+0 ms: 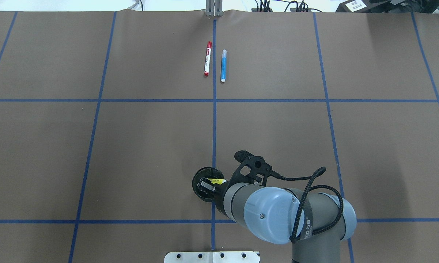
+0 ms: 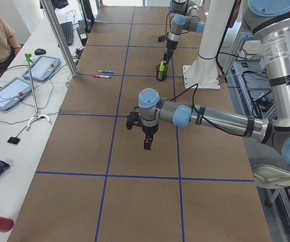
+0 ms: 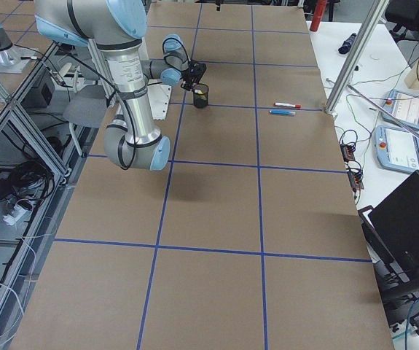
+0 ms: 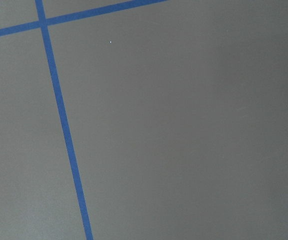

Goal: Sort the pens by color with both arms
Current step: 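Close the right gripper on the green highlighter in the cup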

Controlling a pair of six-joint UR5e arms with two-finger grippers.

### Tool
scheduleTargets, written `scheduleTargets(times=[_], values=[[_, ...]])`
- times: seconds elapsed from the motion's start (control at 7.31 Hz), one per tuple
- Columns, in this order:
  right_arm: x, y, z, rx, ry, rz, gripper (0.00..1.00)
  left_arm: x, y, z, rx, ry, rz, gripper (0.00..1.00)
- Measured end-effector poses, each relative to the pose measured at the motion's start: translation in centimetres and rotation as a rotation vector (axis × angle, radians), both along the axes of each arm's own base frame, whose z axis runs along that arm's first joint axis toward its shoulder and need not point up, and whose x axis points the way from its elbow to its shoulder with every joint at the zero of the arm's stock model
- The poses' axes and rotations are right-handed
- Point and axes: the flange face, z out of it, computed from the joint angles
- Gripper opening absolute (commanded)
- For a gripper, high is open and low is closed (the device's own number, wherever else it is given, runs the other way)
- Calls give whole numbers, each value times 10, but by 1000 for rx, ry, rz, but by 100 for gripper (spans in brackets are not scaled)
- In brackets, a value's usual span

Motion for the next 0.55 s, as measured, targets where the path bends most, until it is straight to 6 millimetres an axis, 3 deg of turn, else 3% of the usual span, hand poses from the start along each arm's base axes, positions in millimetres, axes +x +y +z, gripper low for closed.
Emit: scheduleTargets(times=[0.14, 0.55], values=[[0, -1, 2, 0, 11, 2, 57, 0, 0, 0, -1, 0, 0, 100], [1, -1, 9, 2, 31, 3, 52, 0, 0, 1, -1, -1, 0, 100]])
